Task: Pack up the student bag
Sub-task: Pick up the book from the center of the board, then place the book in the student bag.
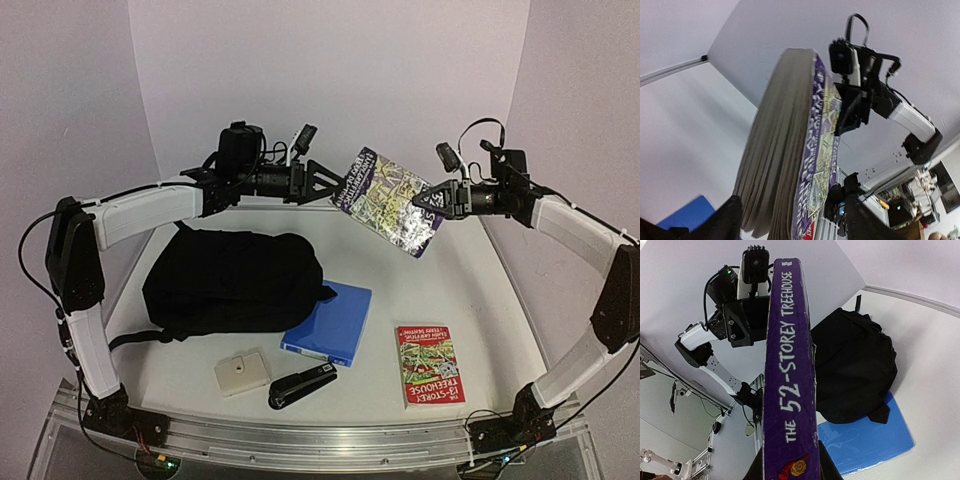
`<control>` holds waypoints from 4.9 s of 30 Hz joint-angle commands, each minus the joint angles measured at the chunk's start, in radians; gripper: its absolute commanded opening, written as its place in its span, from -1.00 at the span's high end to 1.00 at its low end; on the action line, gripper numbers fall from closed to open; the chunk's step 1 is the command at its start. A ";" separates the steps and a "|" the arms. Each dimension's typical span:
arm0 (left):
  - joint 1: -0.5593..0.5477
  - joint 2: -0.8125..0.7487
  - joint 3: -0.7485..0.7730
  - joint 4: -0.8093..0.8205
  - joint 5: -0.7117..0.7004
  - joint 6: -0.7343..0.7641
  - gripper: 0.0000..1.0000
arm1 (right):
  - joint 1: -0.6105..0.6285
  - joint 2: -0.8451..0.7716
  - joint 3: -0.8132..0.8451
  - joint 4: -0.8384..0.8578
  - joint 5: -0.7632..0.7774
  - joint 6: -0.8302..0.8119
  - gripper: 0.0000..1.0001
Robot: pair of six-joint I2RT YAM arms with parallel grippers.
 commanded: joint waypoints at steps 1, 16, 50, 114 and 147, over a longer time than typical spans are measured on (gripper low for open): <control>0.002 -0.148 0.009 -0.229 -0.187 0.190 -0.96 | 0.002 -0.062 0.020 0.033 0.001 0.023 1.00; -0.001 -0.097 0.037 -0.432 -0.034 0.339 -0.99 | 0.150 -0.046 -0.028 0.014 -0.048 0.061 1.00; 0.092 -0.126 -0.343 0.643 0.139 -0.440 1.00 | 0.212 -0.009 -0.030 0.055 0.146 0.129 -0.39; -0.116 0.377 0.235 -1.006 -0.913 0.389 -0.40 | 0.045 0.070 -0.124 0.238 0.258 0.401 1.00; 0.072 -0.239 -0.126 -0.604 -0.753 0.301 1.00 | 0.202 0.191 -0.122 0.369 0.230 0.500 1.00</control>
